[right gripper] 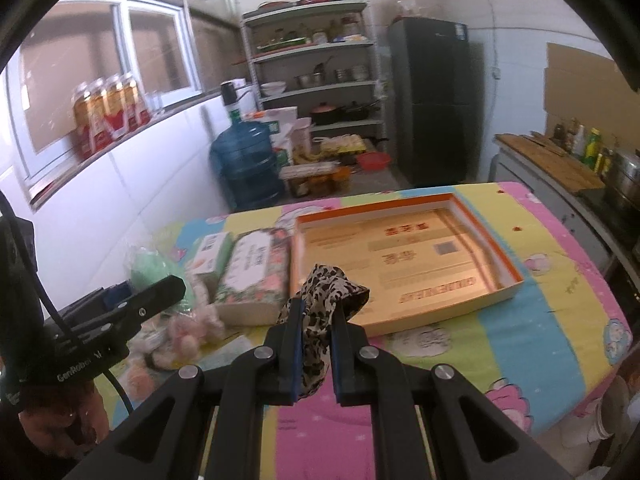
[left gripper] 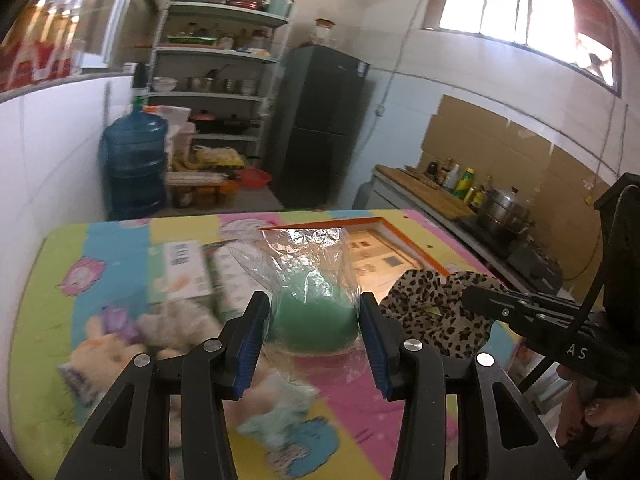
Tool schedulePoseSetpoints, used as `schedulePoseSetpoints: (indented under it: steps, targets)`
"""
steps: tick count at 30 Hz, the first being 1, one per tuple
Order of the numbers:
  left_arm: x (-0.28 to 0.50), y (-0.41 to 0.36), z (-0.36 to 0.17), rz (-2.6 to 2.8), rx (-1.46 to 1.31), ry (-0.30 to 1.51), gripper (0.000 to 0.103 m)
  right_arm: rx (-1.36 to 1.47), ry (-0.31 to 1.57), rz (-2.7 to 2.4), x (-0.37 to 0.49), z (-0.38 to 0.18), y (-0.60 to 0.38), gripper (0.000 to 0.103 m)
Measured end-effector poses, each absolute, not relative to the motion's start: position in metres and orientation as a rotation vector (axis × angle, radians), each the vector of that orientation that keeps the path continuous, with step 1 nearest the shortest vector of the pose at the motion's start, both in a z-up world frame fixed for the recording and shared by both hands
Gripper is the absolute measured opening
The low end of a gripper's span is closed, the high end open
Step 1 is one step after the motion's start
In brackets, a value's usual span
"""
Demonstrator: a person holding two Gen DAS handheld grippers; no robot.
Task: Organize soft objects
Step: 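Carry the green ball and leopard scrunchie over the gold box with both tools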
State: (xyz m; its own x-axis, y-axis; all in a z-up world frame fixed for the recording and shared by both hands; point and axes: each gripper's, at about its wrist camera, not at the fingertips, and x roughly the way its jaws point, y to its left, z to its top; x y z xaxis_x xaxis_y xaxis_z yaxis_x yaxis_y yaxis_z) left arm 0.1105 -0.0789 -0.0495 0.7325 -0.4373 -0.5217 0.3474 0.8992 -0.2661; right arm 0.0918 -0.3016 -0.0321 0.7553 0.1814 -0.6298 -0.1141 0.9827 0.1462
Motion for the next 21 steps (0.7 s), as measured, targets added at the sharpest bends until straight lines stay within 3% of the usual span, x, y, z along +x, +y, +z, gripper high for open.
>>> schedulePoseSetpoints:
  steps: [21]
  targets:
    - [0.192, -0.221, -0.070, -0.411, -0.086, 0.661, 0.047, 0.147, 0.713, 0.145, 0.161, -0.053, -0.423, 0.012]
